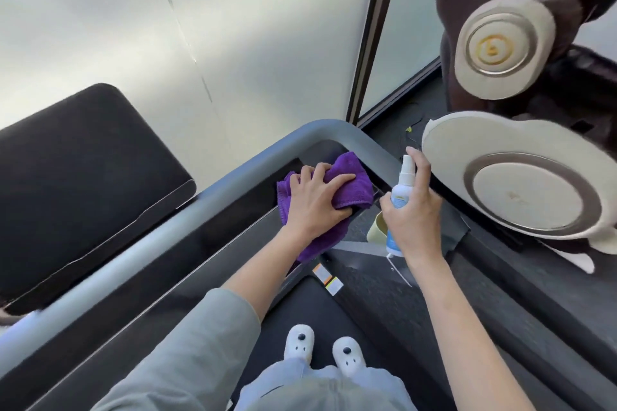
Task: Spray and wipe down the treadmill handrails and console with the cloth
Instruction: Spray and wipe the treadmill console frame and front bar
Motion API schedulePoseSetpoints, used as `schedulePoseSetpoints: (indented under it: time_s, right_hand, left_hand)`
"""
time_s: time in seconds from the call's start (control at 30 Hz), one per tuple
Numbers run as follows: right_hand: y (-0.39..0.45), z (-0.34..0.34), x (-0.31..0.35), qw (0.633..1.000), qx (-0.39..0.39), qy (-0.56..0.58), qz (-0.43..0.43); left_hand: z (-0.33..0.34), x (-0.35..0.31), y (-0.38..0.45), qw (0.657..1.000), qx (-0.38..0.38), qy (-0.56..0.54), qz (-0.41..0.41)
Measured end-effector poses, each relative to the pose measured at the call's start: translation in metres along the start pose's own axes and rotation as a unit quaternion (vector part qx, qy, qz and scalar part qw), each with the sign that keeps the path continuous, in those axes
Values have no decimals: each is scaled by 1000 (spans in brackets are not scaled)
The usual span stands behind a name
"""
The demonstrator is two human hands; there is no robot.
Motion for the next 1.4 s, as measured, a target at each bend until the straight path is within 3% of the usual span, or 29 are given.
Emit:
schedulePoseSetpoints:
  time_s: [0.2,0.4,0.67,1.03,1.2,1.4]
  right_hand:
    - [3,7,5,996,-16,-91,17]
    - [16,7,5,999,-15,-41,22]
    - [13,-7,-2,996,3,-82,20]
    - [-32,-45,-32,993,-54,-41,95]
    - [-34,-53,-29,992,-85,-47,79]
    - [-31,-61,-30,993,-68,-18,91]
  left_hand:
    - [5,1,-4,1000,-21,-9,-8]
    - [7,2,-3,999,-37,-17,-13]
    - [8,2,-3,999,-42,-21,-16]
    - [9,2,-4,998,-52,-18,-13]
    - [6,1,-7,999,-37,-23,-18]
    - [-2,1,2,970,-143,-164,-109]
Point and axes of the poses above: each hand's wrist, its own y-axis towards the middle knuckle, its own z-axis out of the palm, x = y × z, the point moved 3 cm from there along y, towards the middle knuckle, and after that the axes turned 1 degree about x, right-handed, at the moved point
